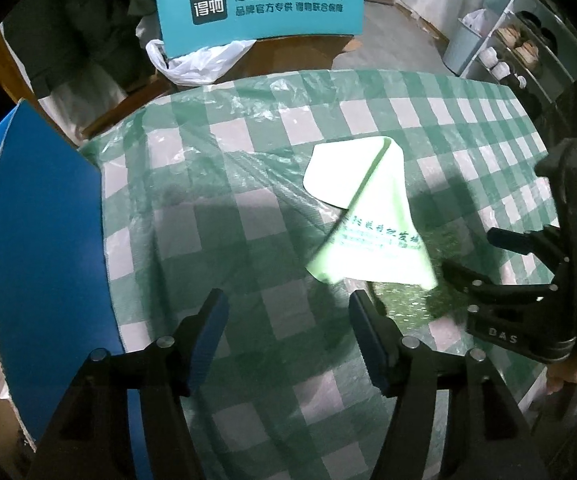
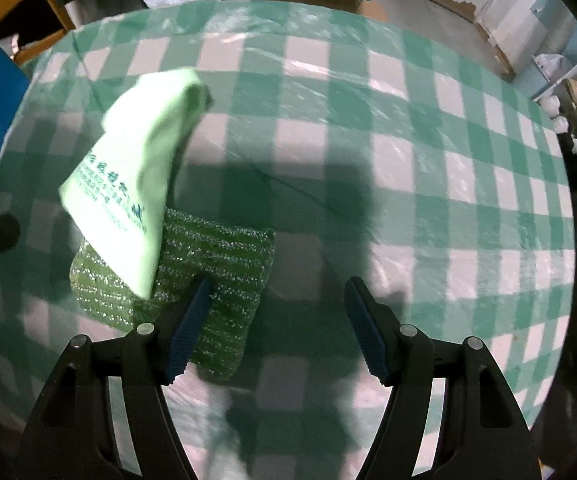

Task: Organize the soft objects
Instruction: 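Withdraw both tools from the box toward the green cloth and scrubber, then grasp the green mesh scrubber with the right tool while the left grasps the light green cloth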

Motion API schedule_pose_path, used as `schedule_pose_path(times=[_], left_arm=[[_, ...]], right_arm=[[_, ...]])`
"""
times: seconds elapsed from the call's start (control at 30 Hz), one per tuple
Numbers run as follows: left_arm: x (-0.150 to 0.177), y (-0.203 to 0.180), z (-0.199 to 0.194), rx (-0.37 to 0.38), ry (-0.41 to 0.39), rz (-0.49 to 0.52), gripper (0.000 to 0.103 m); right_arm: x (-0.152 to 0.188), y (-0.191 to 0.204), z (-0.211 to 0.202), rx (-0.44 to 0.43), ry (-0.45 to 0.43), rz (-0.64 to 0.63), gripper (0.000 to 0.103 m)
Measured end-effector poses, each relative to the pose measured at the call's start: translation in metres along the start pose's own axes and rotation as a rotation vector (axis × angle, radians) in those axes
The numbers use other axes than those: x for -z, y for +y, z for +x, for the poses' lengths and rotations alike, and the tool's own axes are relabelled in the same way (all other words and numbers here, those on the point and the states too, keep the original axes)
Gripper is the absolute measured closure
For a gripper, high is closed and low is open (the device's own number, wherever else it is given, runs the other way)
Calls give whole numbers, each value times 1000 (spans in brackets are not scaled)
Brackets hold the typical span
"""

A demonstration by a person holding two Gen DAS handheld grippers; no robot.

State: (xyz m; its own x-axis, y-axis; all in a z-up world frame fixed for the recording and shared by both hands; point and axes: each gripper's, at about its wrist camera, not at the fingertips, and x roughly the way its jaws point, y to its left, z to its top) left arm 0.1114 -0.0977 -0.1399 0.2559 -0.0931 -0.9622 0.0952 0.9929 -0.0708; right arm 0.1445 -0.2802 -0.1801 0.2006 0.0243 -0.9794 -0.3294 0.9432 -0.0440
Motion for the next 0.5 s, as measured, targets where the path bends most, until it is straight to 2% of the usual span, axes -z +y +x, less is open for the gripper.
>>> schedule_pose_path(times=[0.27, 0.5], left_arm=[[0, -21, 4, 2, 16, 40, 38], [-4, -34, 4, 10, 10, 50, 32]], right_arm=[[30, -36, -5, 53, 33, -18, 34], [45, -68, -7, 112, 39, 52, 34]])
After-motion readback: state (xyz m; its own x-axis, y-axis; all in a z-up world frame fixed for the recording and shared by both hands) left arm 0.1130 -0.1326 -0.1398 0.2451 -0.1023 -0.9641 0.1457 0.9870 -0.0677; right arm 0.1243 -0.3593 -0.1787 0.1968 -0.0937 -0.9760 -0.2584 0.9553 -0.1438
